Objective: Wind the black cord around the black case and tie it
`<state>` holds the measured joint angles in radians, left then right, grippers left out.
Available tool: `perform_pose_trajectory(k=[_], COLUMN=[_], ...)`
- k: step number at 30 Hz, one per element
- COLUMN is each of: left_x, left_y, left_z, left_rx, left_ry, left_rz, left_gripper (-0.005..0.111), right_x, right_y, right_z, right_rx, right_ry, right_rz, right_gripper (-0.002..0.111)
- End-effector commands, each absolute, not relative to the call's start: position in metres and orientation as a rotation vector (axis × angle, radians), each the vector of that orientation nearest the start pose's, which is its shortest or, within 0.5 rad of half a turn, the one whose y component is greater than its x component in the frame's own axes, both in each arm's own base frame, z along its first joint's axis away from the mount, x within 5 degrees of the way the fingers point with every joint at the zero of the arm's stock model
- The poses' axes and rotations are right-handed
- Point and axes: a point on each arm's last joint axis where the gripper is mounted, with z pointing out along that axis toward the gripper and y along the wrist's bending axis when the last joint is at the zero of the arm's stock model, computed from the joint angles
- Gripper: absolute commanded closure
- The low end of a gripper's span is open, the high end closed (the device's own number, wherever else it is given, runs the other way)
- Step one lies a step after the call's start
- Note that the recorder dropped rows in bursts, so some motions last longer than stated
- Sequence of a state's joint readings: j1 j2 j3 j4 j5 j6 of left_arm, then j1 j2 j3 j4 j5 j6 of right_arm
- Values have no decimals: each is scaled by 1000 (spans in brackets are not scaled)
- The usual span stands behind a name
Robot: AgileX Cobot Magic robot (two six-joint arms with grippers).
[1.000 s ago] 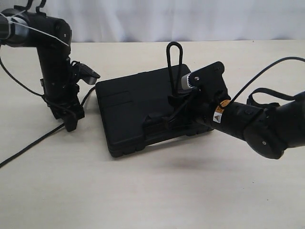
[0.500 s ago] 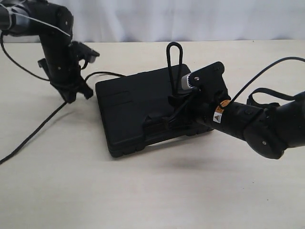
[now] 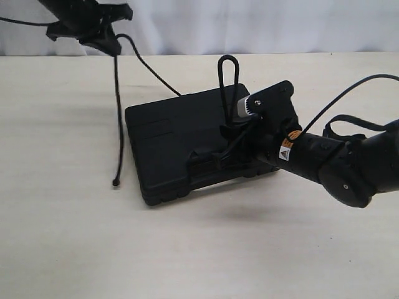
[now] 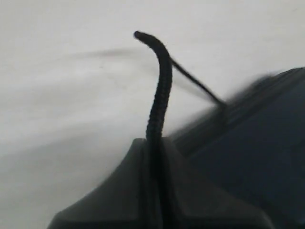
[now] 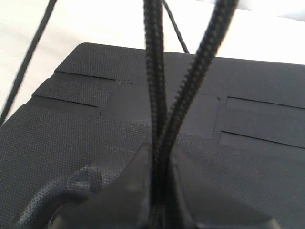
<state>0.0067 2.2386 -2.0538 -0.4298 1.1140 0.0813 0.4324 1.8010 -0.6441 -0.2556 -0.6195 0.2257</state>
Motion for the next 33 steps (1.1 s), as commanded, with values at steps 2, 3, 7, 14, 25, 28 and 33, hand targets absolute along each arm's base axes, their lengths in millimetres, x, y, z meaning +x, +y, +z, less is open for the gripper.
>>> perform_pose_trajectory(k=[2, 3, 7, 14, 25, 28, 33], left_x=[495, 496, 500, 513, 510, 504, 493], left_y=[-43, -45, -53, -73, -78, -79, -85], left_z=[263, 264, 257, 186, 246, 263, 263], left_rx=[-113, -128, -169, -119, 715, 849, 1354], left_ry=[2556, 2538, 2517, 2650, 2431, 2375, 2199], left_rz=[-864, -899, -1006, -891, -428, -399, -297], left_gripper=[107, 107, 107, 91, 57, 57, 57], right_x=[288, 288, 288, 287, 287, 287, 288], right_y=[147, 147, 147, 147, 146, 146, 147], right_z=[143, 143, 143, 142, 141, 141, 142], right_rx=[-511, -511, -511, -513, -506, -510, -518], right_ry=[1980, 1980, 1980, 1990, 2006, 2002, 1995], right_rz=[431, 431, 431, 426, 420, 419, 414], right_gripper=[104, 104, 104, 104, 104, 104, 104])
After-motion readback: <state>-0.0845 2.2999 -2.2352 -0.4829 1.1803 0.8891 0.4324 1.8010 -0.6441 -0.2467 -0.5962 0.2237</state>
